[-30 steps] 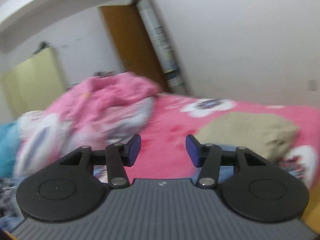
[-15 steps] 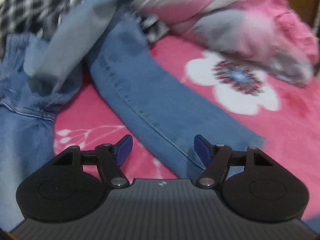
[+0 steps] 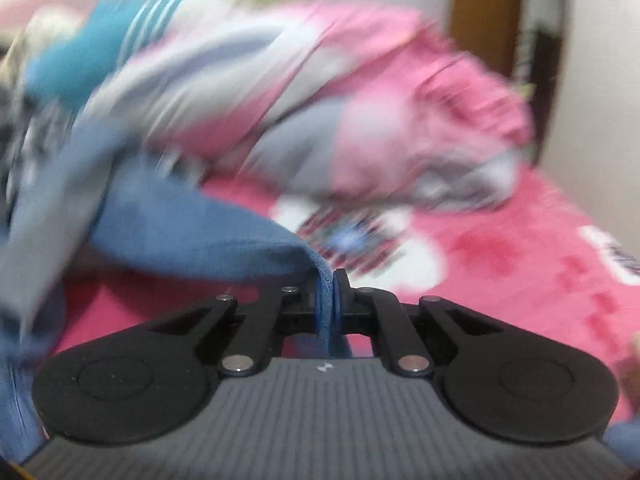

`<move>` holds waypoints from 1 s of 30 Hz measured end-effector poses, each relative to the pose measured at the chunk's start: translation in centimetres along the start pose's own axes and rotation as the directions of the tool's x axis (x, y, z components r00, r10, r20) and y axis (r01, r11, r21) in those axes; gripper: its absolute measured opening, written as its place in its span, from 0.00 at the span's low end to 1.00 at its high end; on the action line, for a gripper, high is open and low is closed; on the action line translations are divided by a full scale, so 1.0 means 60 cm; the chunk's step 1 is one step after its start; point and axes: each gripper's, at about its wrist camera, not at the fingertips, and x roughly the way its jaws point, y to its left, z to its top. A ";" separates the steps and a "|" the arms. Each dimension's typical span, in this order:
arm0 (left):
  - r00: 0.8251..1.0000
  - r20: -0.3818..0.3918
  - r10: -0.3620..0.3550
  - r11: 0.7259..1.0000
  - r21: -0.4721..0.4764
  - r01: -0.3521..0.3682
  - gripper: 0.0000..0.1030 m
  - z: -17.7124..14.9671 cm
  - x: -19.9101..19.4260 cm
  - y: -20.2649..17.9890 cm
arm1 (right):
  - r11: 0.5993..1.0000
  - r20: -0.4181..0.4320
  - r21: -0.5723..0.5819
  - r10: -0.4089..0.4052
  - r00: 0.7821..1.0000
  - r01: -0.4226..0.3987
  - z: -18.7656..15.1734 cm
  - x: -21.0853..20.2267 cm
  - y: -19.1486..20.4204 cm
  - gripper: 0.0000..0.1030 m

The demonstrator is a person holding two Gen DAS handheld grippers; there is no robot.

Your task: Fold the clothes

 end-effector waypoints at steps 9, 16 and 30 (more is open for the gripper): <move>0.998 0.005 -0.057 0.998 -0.001 0.057 0.25 -0.007 -0.002 0.012 | 0.920 -0.084 0.246 -0.295 0.952 0.307 -0.034 -0.109 -0.269 0.11; 0.998 0.006 -0.056 0.998 -0.014 0.056 0.25 -0.008 -0.005 0.014 | 0.936 -0.311 0.235 -0.183 0.933 0.262 -0.111 -0.136 -0.269 0.28; 0.995 0.045 -0.086 0.996 -0.024 0.087 0.21 -0.020 -0.020 0.014 | 0.862 -0.137 -0.051 0.494 0.859 -0.504 0.017 -0.204 0.171 0.42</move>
